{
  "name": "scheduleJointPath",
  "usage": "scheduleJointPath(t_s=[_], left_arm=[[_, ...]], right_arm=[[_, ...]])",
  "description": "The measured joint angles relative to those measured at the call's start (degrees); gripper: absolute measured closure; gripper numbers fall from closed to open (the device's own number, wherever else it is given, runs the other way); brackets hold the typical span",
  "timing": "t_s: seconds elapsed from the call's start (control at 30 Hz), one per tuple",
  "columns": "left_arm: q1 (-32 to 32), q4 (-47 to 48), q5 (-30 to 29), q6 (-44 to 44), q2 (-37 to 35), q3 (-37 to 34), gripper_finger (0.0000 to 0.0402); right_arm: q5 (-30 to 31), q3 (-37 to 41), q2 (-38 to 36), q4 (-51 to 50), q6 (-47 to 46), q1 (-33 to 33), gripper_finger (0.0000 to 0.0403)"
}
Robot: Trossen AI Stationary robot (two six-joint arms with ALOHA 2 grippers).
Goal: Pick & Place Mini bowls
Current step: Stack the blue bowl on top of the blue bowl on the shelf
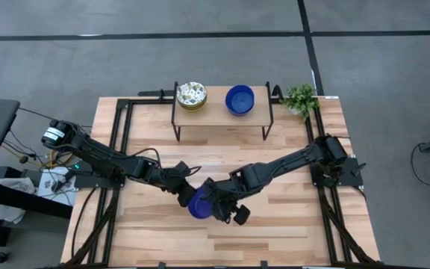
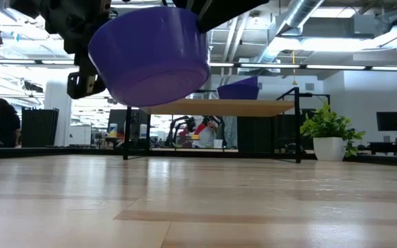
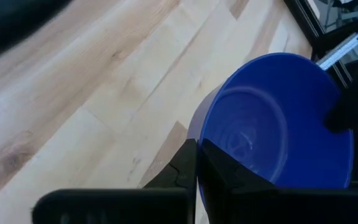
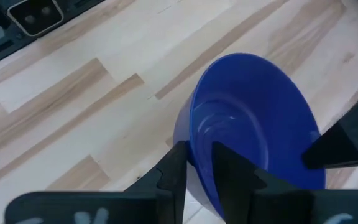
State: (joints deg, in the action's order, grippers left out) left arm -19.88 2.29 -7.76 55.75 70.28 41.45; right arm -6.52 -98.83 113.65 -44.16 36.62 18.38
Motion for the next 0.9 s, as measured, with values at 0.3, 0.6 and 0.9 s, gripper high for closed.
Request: scheduleJointPath(t_s=[0.3, 0.6, 0.9], left_arm=[[0.0, -0.8, 0.3, 0.0, 0.0, 0.0, 0.0394], [0.1, -1.1, 0.2, -0.9, -0.1, 0.0, 0.0382], [0.0, -1.2, 0.2, -3.6, -0.1, 0.1, 0.0314]], right_arm=[[-0.2, 0.0, 0.0, -1.4, 1.1, 0.0, 0.0396], [0.0, 0.0, 0.0, -2.3, 1.0, 0.0, 0.0401], [0.9, -0.5, 0.0, -2.6, 0.8, 0.7, 0.0403]])
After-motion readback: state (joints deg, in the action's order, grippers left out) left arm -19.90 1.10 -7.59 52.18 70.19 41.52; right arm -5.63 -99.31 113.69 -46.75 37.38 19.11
